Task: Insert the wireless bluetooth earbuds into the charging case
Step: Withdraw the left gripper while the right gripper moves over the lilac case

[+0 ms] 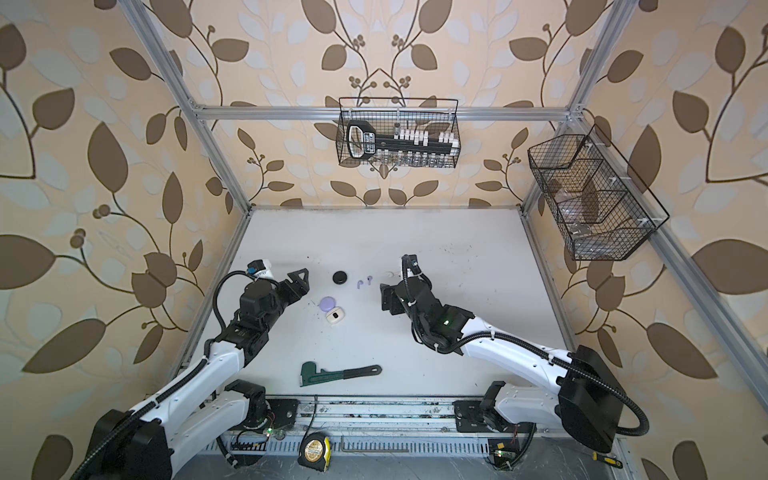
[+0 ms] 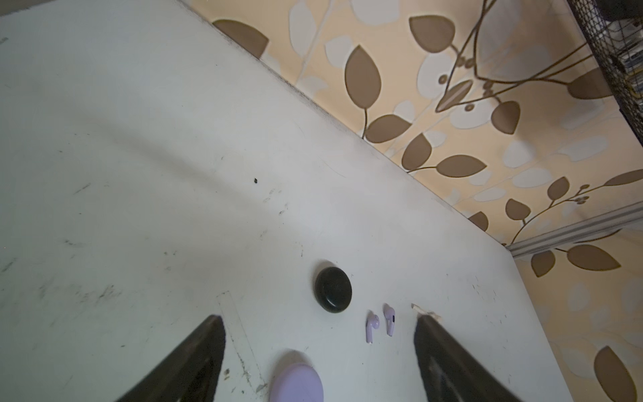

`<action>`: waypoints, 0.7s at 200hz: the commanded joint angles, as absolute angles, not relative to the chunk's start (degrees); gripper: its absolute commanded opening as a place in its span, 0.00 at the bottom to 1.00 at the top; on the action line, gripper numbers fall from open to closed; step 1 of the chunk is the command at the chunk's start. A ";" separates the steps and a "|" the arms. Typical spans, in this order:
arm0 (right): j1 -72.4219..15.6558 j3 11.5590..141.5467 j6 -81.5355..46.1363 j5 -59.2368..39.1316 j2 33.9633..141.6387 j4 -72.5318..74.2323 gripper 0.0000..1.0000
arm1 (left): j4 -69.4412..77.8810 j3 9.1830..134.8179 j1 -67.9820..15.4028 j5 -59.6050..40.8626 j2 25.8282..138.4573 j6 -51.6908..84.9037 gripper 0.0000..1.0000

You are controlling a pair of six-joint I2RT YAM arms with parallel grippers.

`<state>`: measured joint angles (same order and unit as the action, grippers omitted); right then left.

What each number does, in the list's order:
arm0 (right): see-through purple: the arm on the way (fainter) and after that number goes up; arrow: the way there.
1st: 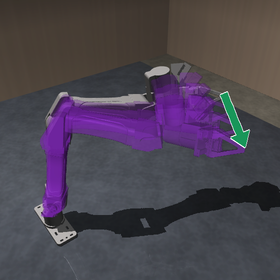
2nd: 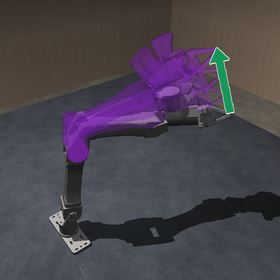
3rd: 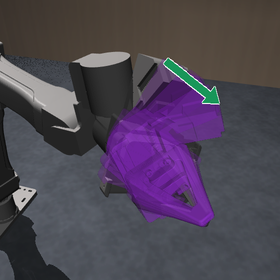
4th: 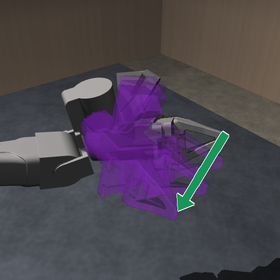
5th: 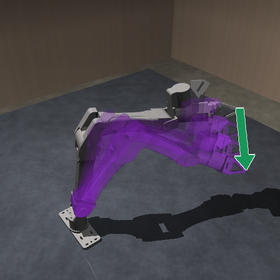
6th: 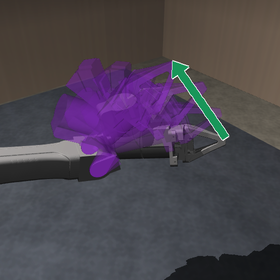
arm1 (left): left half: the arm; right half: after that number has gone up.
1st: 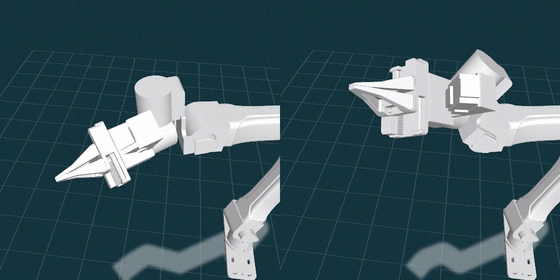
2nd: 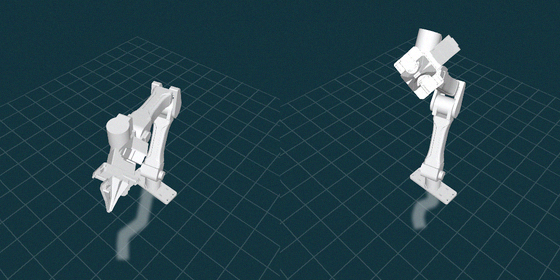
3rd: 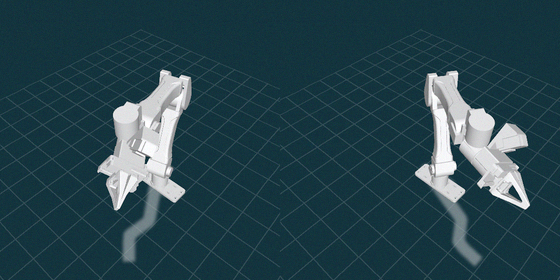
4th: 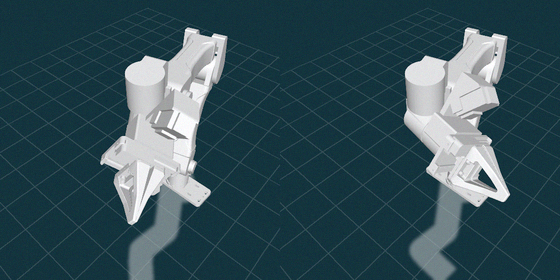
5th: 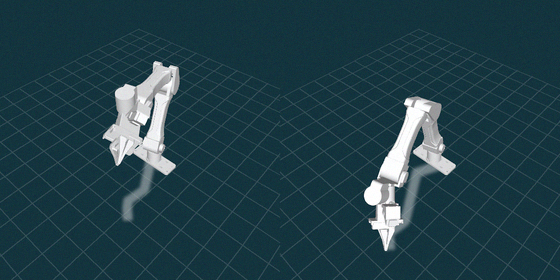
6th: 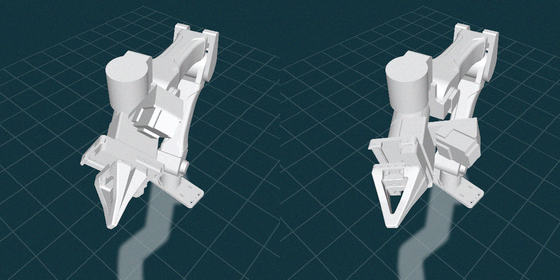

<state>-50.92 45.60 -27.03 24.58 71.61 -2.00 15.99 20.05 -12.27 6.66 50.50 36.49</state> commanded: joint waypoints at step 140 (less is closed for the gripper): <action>-56.77 70.73 -19.84 16.18 95.03 -15.19 0.95 | 11.40 21.51 -11.69 22.63 51.15 43.86 0.93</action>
